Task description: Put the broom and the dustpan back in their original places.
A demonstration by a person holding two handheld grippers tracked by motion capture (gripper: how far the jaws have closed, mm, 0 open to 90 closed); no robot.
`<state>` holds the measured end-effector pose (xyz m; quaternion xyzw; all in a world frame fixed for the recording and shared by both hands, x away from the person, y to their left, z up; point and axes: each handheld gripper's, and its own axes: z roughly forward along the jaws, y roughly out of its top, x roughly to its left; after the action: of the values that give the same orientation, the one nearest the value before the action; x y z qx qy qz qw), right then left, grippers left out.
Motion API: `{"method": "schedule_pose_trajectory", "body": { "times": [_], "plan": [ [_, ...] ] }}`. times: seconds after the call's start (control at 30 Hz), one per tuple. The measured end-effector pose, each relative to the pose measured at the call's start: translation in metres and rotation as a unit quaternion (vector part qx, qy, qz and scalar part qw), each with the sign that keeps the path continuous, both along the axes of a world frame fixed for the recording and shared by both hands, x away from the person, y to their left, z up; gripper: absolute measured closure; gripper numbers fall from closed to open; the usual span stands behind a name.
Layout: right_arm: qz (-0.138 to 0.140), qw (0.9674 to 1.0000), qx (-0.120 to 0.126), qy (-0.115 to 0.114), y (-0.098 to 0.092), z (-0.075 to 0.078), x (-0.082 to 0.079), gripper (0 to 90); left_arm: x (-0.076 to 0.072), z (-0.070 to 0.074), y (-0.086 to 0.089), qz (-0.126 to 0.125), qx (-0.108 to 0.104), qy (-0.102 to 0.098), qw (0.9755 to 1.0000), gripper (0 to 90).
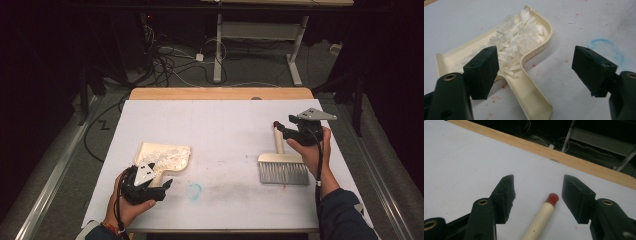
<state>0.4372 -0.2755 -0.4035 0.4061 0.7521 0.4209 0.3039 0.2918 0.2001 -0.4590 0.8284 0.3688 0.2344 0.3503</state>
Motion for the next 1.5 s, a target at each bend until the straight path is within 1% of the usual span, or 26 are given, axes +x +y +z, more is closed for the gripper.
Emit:
{"method": "schedule_pose_trajectory", "body": {
  "times": [0.07, 0.17, 0.2, 0.27, 0.37, 0.4, 0.47, 0.53, 0.6, 0.73, 0.87, 0.93, 0.97, 1.03, 1.07, 1.13, 1.3, 1.5],
  "plan": [
    [0.005, 1.0000, 0.003, -0.004, 0.000, 0.000, -0.001, 40.6, 0.000, 0.000, 0.001, 0.001, -0.002, 0.000, 1.0000, 21.2],
    [0.004, 0.9999, 0.007, -0.010, -0.002, 0.001, -0.002, 37.6, -0.001, 0.001, 0.001, 0.000, -0.002, -0.004, 1.0000, 21.1],
    [0.000, 0.9998, 0.012, -0.013, -0.002, 0.002, -0.003, 36.4, -0.002, 0.001, 0.001, 0.000, -0.001, -0.005, 1.0000, 21.1],
    [-0.007, 0.9996, 0.011, -0.024, -0.003, 0.005, -0.005, 35.7, -0.002, 0.001, 0.000, 0.000, -0.001, -0.006, 1.0000, 21.1],
    [-0.005, 0.9992, 0.020, -0.033, -0.004, 0.007, -0.008, 33.1, -0.002, -0.001, -0.001, -0.002, 0.001, -0.006, 1.0000, 20.9],
    [-0.008, 0.9992, 0.021, -0.034, -0.003, 0.008, -0.009, 30.1, -0.003, -0.001, -0.001, -0.003, 0.002, -0.006, 1.0000, 20.7],
    [-0.011, 0.9991, 0.011, -0.040, -0.002, 0.008, -0.010, 27.2, -0.003, -0.001, -0.002, -0.005, 0.004, -0.007, 1.0000, 20.5],
    [-0.008, 0.9993, 0.009, -0.035, 0.000, 0.008, -0.010, 22.5, -0.003, -0.002, -0.003, -0.006, 0.006, -0.006, 0.9999, 20.5],
    [-0.012, 0.9993, 0.011, -0.034, 0.000, 0.007, -0.011, 22.3, -0.003, -0.002, -0.004, -0.004, 0.011, -0.006, 0.9999, 20.5],
    [-0.012, 0.9992, 0.013, -0.035, 0.001, 0.009, -0.015, 21.4, -0.003, -0.002, -0.004, -0.007, 0.011, -0.007, 0.9999, 18.4],
    [0.001, 0.9989, 0.016, -0.044, 0.003, 0.013, -0.022, 20.2, -0.004, -0.003, -0.005, -0.011, 0.013, -0.009, 0.9998, 17.9],
    [0.007, 0.9985, 0.017, -0.052, 0.003, 0.016, -0.026, 19.9, -0.004, -0.003, -0.005, -0.014, 0.012, -0.010, 0.9998, 17.9],
    [0.012, 0.9981, 0.020, -0.057, 0.004, 0.018, -0.029, 19.5, -0.004, -0.003, -0.005, -0.013, 0.015, -0.010, 0.9998, 17.9],
    [0.012, 0.9977, 0.024, -0.063, 0.005, 0.021, -0.034, 18.3, -0.005, -0.002, -0.005, -0.015, 0.018, -0.012, 0.9997, 17.8],
    [0.017, 0.9972, 0.023, -0.069, 0.005, 0.022, -0.036, 18.3, -0.005, -0.002, -0.005, -0.015, 0.018, -0.012, 0.9997, 17.8],
    [0.015, 0.9968, 0.022, -0.075, 0.006, 0.025, -0.041, 18.1, -0.005, -0.002, -0.005, -0.013, 0.018, -0.013, 0.9997, 17.8],
    [0.031, 0.9958, 0.019, -0.084, 0.011, 0.029, -0.053, 18.2, -0.006, -0.002, -0.006, -0.015, 0.018, -0.014, 0.9996, 17.8],
    [0.049, 0.9945, 0.002, -0.092, 0.016, 0.030, -0.067, 18.6, -0.007, -0.002, -0.006, -0.015, 0.026, -0.019, 0.9994, 17.8]
  ]
}}
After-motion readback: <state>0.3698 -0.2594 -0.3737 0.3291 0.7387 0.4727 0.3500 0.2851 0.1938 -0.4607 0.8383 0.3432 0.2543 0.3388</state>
